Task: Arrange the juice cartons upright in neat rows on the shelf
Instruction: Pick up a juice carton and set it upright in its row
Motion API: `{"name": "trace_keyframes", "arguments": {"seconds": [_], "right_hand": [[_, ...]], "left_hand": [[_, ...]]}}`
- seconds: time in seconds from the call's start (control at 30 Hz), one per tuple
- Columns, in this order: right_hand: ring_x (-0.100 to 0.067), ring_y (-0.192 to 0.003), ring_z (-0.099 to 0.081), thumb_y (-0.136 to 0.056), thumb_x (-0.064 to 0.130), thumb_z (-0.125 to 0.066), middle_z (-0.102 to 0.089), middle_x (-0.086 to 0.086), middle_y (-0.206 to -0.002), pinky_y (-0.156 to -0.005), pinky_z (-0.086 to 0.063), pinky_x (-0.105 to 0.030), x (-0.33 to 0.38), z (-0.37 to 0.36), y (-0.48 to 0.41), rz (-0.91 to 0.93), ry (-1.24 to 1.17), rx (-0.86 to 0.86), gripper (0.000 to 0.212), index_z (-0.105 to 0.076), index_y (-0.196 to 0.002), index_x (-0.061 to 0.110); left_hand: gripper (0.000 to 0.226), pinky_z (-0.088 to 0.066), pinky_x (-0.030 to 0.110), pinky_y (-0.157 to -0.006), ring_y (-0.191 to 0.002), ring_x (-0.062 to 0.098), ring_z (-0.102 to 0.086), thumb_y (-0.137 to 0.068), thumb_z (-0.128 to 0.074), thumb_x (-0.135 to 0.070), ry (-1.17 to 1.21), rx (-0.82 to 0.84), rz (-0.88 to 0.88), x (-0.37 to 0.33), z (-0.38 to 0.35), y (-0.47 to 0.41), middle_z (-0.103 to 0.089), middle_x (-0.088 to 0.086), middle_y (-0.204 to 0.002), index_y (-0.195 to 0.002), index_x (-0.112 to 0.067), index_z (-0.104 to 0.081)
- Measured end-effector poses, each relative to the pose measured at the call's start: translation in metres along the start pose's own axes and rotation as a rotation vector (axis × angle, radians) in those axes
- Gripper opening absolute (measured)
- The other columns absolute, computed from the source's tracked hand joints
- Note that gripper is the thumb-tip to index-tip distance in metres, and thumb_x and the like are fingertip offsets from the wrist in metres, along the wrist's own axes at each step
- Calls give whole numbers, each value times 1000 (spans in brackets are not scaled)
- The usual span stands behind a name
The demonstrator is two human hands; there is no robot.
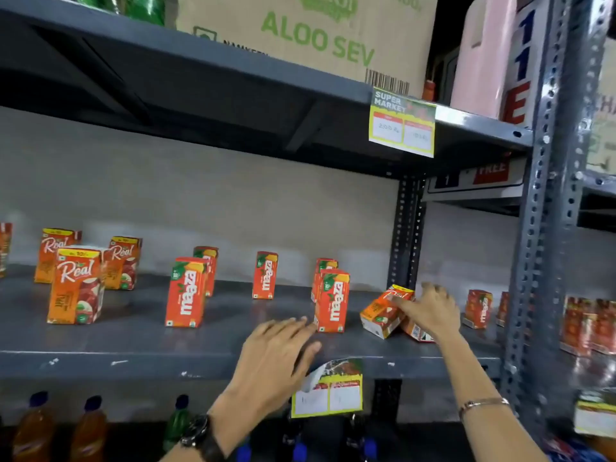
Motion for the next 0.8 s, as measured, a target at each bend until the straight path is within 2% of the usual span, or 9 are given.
{"name": "trace_keyframes", "arguments": {"seconds": [0.1,0.2,0.37,0.47,0.6,0.63,0.7,0.73,0.8], "right_hand": [[-36,-112,-52,-73,57,-60,-63,-17,-116,-95,-43,-44,-5,-5,-4,-20,-68,178,50,-63,-96,13],[-35,-115,-50,-71,55,-65,-62,-12,-114,-94,-39,-42,-2,-7,-1,-33,-171,215,45,-52,-95,19],[-25,-93,-56,-67,32,-78,-62,-4,-99,-83,-44,-39,3,3,10,-9,-447,52,46,-55,-103,17],[-28,-94,-61,-60,21,-82,-64,-1,-95,-85,-48,-41,8,18,23,18,-492,-68,42,-55,-93,26],[-30,-89,-65,-55,18,-85,-71,-4,-97,-73,-50,-37,16,48,42,122,-552,-186,46,-57,-87,36],[-29,-86,-67,-54,18,-85,-70,0,-93,-68,-51,-36,28,54,48,173,-607,-185,46,-57,-83,41],[-19,-80,-68,-55,16,-85,-67,8,-89,-59,-49,-23,50,78,62,279,-707,-189,47,-56,-78,45],[-8,-77,-68,-54,21,-86,-68,10,-90,-57,-50,-17,70,88,73,339,-774,-164,46,-57,-78,47],[7,-71,-66,-41,52,-84,-71,19,-88,-59,-52,-8,116,101,98,419,-925,-76,47,-59,-81,49]], "left_hand": [[57,-50,19,-69,-86,3,-68,-95,-18,-45,20,6,-23,7,-10,7,-73,-12,-95,-93,-26,-71],[61,-50,19,-68,-87,4,-68,-95,-15,-46,-11,-17,-53,9,-13,10,-73,-11,-95,-92,-26,-72],[59,-51,20,-71,-89,3,-67,-95,-17,-46,-3,-50,-58,6,-8,11,-73,-11,-97,-94,-26,-72],[56,-50,23,-80,-98,5,-65,-96,-19,-46,22,-70,-54,4,2,14,-71,-9,-104,-100,-25,-70],[46,-45,25,-90,-109,6,-59,-96,-27,-43,72,-123,-22,20,35,27,-66,-7,-116,-109,-23,-66],[44,-43,25,-91,-111,6,-58,-96,-29,-42,70,-139,-10,32,48,34,-65,-7,-118,-110,-23,-66],[40,-41,25,-92,-113,6,-56,-95,-32,-39,82,-188,5,50,72,43,-63,-6,-121,-111,-22,-65],[39,-41,25,-93,-115,5,-54,-95,-33,-38,71,-222,19,64,85,50,-62,-6,-122,-112,-22,-64],[40,-41,25,-94,-116,4,-52,-95,-32,-37,53,-281,68,94,111,65,-61,-6,-123,-112,-20,-64]]}}
Point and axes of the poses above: each hand's wrist, its own y-axis away from the middle knuckle, its own z-axis out of the back of the hand, x = y × z, the point moved 3 cm from there along -y, towards the middle knuckle
